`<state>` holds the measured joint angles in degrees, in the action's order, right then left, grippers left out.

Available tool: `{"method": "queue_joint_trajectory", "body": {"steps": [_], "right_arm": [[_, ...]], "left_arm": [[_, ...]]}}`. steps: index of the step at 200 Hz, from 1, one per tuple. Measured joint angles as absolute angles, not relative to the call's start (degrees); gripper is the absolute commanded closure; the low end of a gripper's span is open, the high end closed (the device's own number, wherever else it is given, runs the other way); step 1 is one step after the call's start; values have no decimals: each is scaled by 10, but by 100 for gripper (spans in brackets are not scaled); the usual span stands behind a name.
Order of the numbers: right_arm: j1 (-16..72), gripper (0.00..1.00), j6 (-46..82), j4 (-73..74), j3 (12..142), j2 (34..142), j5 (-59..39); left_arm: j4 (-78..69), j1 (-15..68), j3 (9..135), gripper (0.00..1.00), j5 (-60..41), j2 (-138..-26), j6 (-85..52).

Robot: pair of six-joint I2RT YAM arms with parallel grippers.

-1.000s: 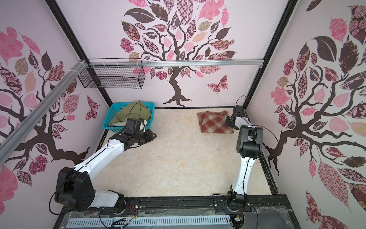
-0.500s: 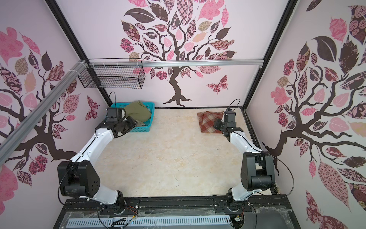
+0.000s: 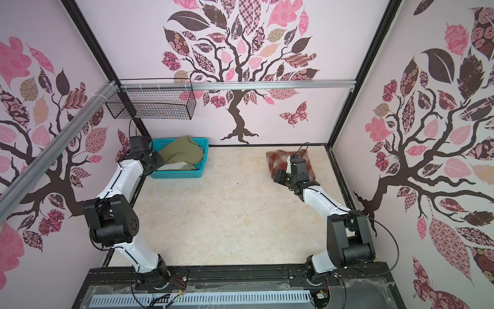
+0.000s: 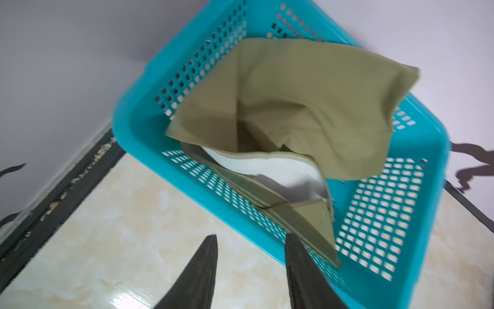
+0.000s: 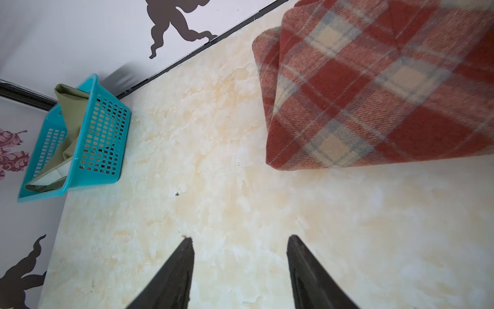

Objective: Fold and stack the skirts
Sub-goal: 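Release the plaid skirt with the right gripper while the left reaches the basket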

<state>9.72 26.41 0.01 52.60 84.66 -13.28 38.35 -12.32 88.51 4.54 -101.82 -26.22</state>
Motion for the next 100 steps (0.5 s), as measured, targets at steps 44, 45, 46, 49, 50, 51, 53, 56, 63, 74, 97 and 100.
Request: {"method": "queue_joint_trajectory", "body": {"steps": [44,45,46,49,50,51,53,56,63,74,97,100], "right_arm": [[100,40,268,2,540,858,-151],[100,40,268,2,541,858,-151],[100,40,268,2,542,859,-152],[100,40,268,2,544,861,-152],[100,40,268,2,545,862,-152],[100,40,267,3,545,863,-152],[100,40,268,3,547,865,-153],[100,40,267,2,550,867,-153],[100,40,267,3,553,871,-155],[100,40,267,3,557,876,-157],[100,40,266,3,561,884,-161],[100,40,266,3,561,885,-162]], "left_arm": [[401,-143,920,54,70,-1074,-244],[401,-143,921,54,71,-1075,-244],[402,-143,922,54,71,-1076,-244],[402,-142,924,54,73,-1079,-243],[402,-142,925,54,73,-1080,-242],[402,-142,926,54,74,-1082,-241],[402,-142,927,54,74,-1083,-241],[402,-142,929,54,75,-1086,-240],[402,-142,935,54,78,-1093,-238],[402,-142,942,54,84,-1102,-235],[399,-142,947,54,92,-1111,-229],[399,-142,948,54,93,-1112,-228]]}}
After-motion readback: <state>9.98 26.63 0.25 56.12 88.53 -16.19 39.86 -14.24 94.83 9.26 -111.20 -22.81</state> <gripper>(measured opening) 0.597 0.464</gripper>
